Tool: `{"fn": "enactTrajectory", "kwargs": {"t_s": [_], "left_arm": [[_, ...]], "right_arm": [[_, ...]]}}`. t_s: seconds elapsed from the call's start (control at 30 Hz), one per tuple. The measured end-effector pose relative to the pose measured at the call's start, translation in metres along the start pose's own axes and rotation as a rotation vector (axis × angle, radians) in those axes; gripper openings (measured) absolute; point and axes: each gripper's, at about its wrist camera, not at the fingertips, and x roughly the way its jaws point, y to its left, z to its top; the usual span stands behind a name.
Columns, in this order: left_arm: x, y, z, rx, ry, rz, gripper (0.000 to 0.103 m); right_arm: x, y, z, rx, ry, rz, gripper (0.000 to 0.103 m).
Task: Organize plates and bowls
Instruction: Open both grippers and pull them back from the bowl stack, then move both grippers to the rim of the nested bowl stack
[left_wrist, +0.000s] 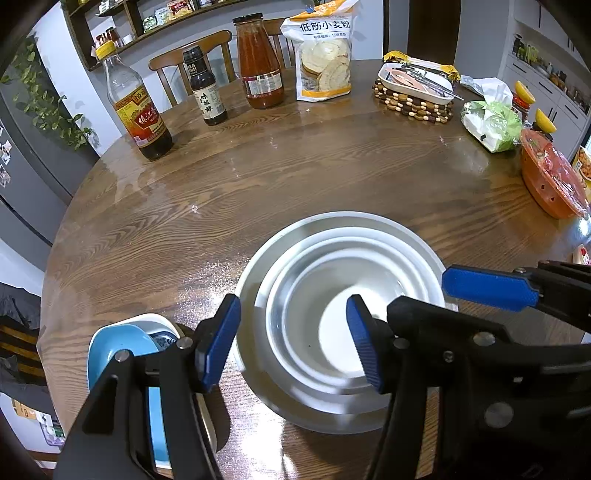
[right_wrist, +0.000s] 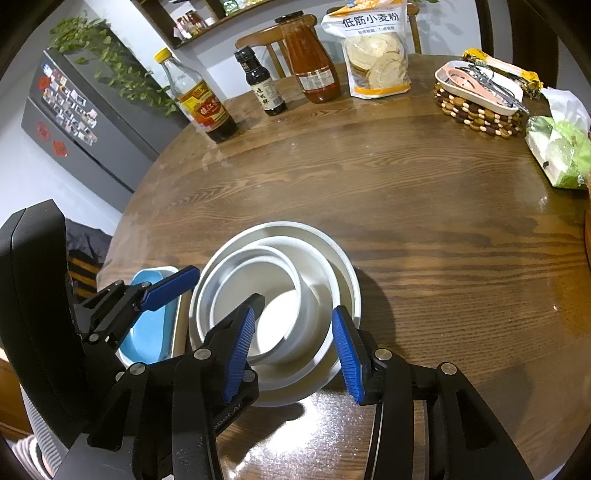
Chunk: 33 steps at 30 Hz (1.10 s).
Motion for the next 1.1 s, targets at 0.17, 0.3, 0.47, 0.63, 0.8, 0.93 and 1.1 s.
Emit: {"fn": "enactTrajectory", "kwargs": {"t_s": [0.17, 0.3, 0.47, 0.63, 0.8, 0.93, 1.1], "left_arm": [[0.000, 0.000, 0.000, -0.001, 0.002, 0.004, 0.061], [0.000, 0.002, -0.001, -0.008, 0.002, 0.006, 0.065], [-0.002, 0.006, -0.001, -0.019, 0.001, 0.002, 0.068], [-0.007, 0.011, 0.002, -0.043, -0.010, -0.005, 0.080], [-0.011, 0.014, 0.004, -0.057, -0.018, -0.013, 0.081], [-0.013, 0.018, 0.007, -0.075, -0.018, -0.021, 0.086], [-0.015, 0.023, 0.009, -0.098, -0.005, -0.047, 0.092]], "right_arm": [[0.000, -0.001, -0.001, 0.001, 0.001, -0.003, 0.045], [-0.001, 0.000, -0.001, 0.001, -0.001, -0.005, 0.046], [-0.004, -0.002, 0.000, 0.011, -0.009, -0.018, 0.059], [-0.009, -0.005, 0.002, 0.030, -0.023, 0.002, 0.060], [-0.014, -0.007, 0.003, 0.046, -0.041, 0.008, 0.072], [-0.020, -0.012, 0.005, 0.069, -0.063, 0.025, 0.074], [-0.027, -0.020, 0.007, 0.096, -0.077, 0.047, 0.075]]}}
